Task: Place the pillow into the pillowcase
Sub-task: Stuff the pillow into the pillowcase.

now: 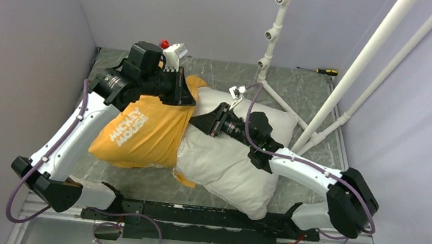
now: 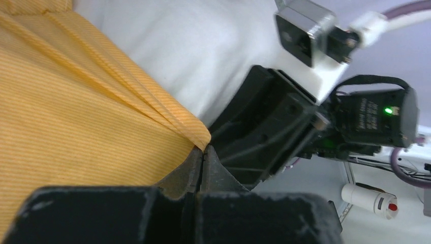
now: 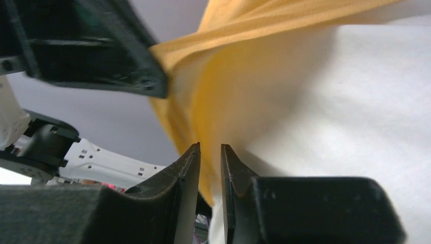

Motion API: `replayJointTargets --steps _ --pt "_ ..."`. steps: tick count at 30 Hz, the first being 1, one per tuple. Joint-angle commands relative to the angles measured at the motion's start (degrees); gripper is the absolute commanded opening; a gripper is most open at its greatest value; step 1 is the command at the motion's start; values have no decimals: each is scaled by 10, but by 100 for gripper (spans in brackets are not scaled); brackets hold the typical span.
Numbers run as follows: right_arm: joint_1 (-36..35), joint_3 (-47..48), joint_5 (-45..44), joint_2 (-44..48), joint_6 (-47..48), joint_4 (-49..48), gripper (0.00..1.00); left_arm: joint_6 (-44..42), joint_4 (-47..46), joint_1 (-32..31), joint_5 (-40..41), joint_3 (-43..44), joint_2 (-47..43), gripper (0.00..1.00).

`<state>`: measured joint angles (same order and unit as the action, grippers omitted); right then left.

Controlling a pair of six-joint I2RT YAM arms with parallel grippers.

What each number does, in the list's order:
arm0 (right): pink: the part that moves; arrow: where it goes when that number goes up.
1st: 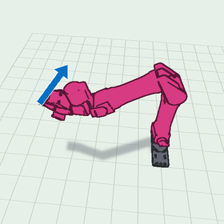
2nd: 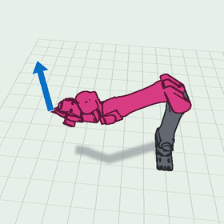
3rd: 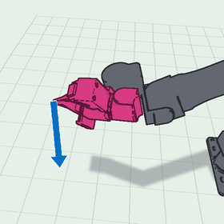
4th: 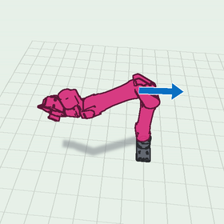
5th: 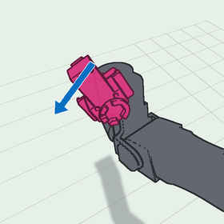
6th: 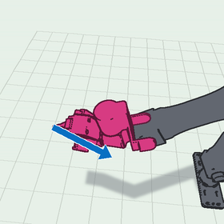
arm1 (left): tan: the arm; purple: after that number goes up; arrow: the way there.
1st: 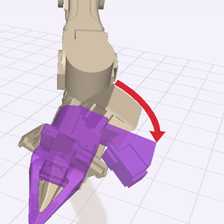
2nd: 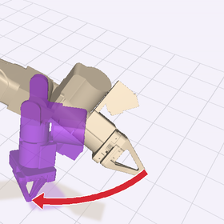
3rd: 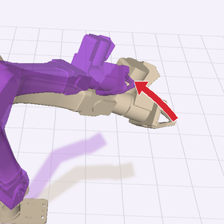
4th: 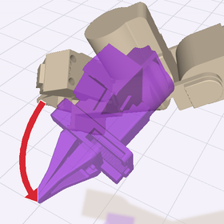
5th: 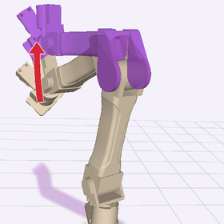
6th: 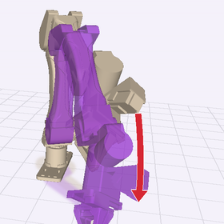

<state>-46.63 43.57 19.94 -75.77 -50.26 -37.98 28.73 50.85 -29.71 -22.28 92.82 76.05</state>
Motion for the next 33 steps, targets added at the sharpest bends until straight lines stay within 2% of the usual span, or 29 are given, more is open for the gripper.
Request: replayJointTargets --steps 1,7,11,14,18,23,25,33 --pt "16 13 17 -40 -32 -85 24 26 -81 -9 -81 16 -44 0" --pt "21 69 100 -146 -100 -228 23 69 -140 -10 -153 6 -42 0" --pt "15 123 145 -207 -151 -325 23 122 -214 -16 -198 -19 -45 0" --pt "0 169 159 -240 -156 -327 23 149 -257 -37 -195 -31 -43 0" --pt "-23 210 142 -291 -166 -334 22 130 -232 -82 -161 -4 -20 0" --pt "-33 214 92 -372 -220 -422 22 144 -255 -128 -127 19 -9 0" --pt "-43 223 76 -395 -212 -397 22 150 -269 -144 -119 30 -6 0" --pt "-87 250 -64 -429 -141 -185 22 197 -357 -184 -122 70 12 0"
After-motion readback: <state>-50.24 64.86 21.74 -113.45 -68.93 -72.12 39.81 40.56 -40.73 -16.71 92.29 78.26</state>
